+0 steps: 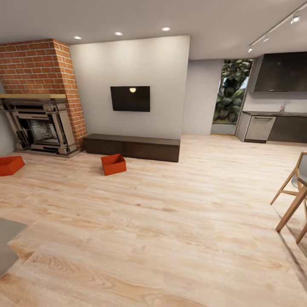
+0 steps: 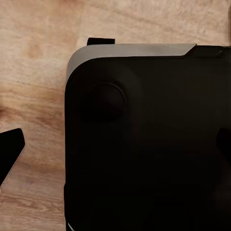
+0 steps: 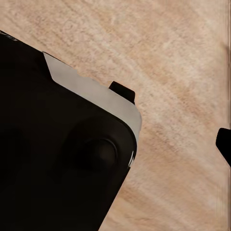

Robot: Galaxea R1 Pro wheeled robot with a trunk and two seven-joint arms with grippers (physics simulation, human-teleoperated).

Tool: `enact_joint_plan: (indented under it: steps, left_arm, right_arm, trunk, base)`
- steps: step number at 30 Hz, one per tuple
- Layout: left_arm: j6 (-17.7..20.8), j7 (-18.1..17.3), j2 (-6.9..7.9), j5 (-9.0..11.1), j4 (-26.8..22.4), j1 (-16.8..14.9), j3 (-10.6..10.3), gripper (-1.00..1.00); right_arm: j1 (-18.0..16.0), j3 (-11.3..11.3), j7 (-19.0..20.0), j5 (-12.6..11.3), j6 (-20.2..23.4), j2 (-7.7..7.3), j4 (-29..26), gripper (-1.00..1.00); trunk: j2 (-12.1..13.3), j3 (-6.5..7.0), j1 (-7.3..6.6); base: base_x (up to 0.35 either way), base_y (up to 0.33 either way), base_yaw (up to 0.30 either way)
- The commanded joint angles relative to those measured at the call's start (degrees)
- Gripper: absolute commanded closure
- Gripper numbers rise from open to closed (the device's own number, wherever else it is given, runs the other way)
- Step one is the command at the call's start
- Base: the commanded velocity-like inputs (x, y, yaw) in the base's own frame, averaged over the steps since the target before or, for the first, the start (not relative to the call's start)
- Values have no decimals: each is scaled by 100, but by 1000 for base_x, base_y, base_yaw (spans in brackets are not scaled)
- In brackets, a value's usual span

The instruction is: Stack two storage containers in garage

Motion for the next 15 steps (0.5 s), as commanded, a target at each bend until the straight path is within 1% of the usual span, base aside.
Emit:
enact_joint_plan:
  steps: [1,10,15]
  left_arm:
    - [-15,-1,-2,21,1,-2,7,-100]
    - [-2,-5,-6,19,1,-2,0,-100]
    - [2,-2,-4,19,1,-2,0,-100]
  right_arm:
    - [-1,50,-9,-57,-14,-1,-1,-100]
    - [0,53,-5,-45,-22,9,-1,-100]
    - [0,39,-4,-42,-21,-14,-1,-100]
  trunk:
    - [-2,-5,3]
    - [-2,-5,3]
    - [-2,-5,3]
  base:
    - [322,0,0]
    - [322,0,0]
    - [322,0,0]
